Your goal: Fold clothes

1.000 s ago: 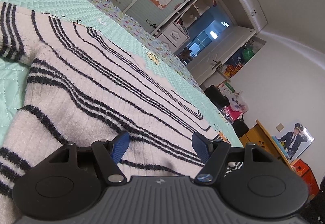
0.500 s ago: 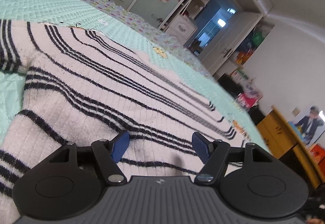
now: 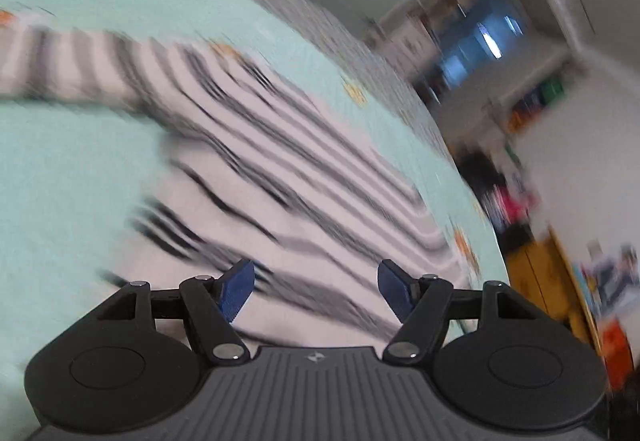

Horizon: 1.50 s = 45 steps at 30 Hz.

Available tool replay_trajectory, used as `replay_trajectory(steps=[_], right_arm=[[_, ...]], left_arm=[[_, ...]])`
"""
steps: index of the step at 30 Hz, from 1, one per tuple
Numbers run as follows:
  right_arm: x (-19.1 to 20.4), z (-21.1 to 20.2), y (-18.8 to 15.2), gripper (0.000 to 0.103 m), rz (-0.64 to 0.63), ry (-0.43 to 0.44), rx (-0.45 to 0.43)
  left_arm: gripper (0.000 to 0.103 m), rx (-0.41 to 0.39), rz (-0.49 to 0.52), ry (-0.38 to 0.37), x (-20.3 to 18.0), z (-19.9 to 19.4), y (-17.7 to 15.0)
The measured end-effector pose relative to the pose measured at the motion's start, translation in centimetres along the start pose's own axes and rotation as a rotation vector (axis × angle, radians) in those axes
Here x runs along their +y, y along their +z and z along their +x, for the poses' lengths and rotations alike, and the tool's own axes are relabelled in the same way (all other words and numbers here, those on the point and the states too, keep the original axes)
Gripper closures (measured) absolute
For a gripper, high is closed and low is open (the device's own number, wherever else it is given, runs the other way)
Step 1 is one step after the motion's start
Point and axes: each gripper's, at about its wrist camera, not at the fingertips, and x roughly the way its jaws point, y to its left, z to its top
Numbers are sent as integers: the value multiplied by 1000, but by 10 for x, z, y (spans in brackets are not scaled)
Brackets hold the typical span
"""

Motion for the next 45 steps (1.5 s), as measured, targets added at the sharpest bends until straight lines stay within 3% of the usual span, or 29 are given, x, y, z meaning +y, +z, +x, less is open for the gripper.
replay_trajectory(steps=[6,9,11,16,17,18,19,20,25,29,32,34,38,40,45], right_arm=[[82,69,-34,37,-74,222,155],[107,100,-40,35,-65,298,174],[113,116,-47,31,-73,290,187],[109,117,-61,31,-131,282,191],[109,114,-62,31,-147,281,192],[110,113,-62,31,-156,280,193],[109,112,-61,31,-160,278,196],[110,111,-59,31,-162,272,200],[117,109,-53,31,-210,199,241],[111,95,-48,31,-177,185,258],[99,82,-43,31,-147,175,250],[96,78,-37,31,-152,149,238],[103,87,-17,31,-205,45,194],[109,102,-1,31,-196,37,169],[137,145,50,31,-221,87,97]], left_arm=[[32,-305,-223,306,99,-74,51],[32,-312,-362,346,150,-89,61],[32,-305,-461,344,181,-90,63],[32,-316,-443,421,198,-87,80],[35,-319,-438,437,200,-87,84],[48,-321,-433,454,203,-86,87],[66,-323,-428,470,206,-85,91],[95,-326,-423,486,209,-85,95],[95,-328,-362,568,220,-84,110],[79,-225,-370,411,233,-90,105],[62,-248,-420,391,229,-110,87],[61,-235,-397,396,208,-116,68],[56,-67,-182,164,140,-76,51],[56,24,-87,74,106,-44,50],[54,139,-127,1,81,39,62]])
